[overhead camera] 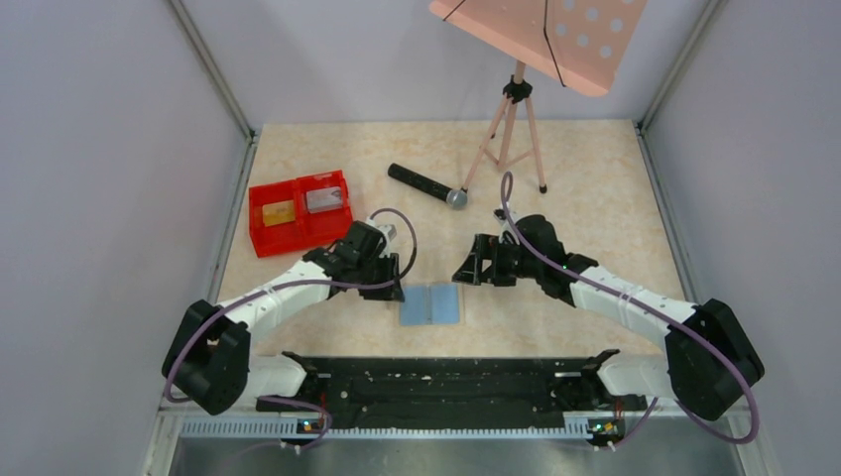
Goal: Take the credit cards out of the card holder
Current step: Remove the credit card from the card holder.
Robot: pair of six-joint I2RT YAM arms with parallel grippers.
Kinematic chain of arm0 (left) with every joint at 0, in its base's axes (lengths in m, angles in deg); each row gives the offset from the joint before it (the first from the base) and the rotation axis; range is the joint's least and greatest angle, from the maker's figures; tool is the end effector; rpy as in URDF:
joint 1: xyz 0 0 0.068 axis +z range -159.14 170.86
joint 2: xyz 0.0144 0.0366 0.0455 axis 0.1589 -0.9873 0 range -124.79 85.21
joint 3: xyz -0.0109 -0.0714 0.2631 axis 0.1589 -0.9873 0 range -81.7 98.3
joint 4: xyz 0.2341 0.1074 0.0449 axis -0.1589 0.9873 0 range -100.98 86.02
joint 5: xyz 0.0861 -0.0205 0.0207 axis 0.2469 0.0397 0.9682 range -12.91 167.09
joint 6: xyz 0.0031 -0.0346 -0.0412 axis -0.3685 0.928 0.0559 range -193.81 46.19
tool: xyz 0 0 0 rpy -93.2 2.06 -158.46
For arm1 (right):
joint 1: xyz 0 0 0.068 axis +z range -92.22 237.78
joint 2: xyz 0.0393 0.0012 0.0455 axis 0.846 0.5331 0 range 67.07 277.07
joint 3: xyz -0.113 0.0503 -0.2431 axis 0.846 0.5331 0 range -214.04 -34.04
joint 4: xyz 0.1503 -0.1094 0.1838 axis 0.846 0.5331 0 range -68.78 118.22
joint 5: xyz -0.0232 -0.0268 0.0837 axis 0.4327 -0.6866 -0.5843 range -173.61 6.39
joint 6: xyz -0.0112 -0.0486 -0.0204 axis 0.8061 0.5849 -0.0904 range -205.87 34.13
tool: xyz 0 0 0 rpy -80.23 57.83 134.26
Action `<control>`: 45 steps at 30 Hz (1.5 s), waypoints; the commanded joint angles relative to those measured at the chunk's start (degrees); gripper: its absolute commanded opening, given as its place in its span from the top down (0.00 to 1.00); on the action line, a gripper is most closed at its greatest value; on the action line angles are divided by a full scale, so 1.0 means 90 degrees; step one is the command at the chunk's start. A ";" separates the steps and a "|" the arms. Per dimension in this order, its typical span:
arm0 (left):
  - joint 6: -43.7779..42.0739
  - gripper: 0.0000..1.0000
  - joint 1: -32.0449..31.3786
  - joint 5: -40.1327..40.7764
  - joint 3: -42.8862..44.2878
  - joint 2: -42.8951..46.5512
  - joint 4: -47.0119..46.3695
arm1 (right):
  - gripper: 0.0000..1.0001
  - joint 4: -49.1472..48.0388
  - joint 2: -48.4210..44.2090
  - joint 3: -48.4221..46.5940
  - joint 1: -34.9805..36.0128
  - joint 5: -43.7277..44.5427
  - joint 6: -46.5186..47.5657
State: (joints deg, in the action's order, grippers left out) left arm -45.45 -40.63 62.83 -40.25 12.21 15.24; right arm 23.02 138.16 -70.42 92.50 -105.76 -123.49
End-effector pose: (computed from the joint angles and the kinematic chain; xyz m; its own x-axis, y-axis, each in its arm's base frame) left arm 0.2008 -0.1332 0.1972 -0.9284 0.0289 -0.3705 0.2016 0.8767 -0.4368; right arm 0.2027 0.1568 0.2095 -0.8614 0.0909 -0.4997 -0.3166 0.6730 0.6684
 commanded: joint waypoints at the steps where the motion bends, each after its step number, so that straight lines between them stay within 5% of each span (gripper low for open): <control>1: -0.0075 0.60 -0.0268 0.0522 0.0044 -0.0210 -0.0051 | 0.15 0.0028 -0.0213 -0.0005 0.0075 0.0227 0.0053; 31: -0.0060 0.58 -0.0412 0.2228 0.0401 -0.0217 0.0771 | 0.14 0.0037 -0.0008 -0.0148 0.0180 0.0303 0.0092; 45: 0.0211 0.52 -0.0408 0.1710 0.0130 -0.0403 0.0285 | 0.14 0.0014 -0.0022 -0.0150 0.0244 0.0308 0.0053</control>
State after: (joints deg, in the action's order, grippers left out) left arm -44.95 -44.13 78.78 -38.79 8.80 19.48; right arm 24.20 138.03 -70.36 93.75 -103.33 -123.34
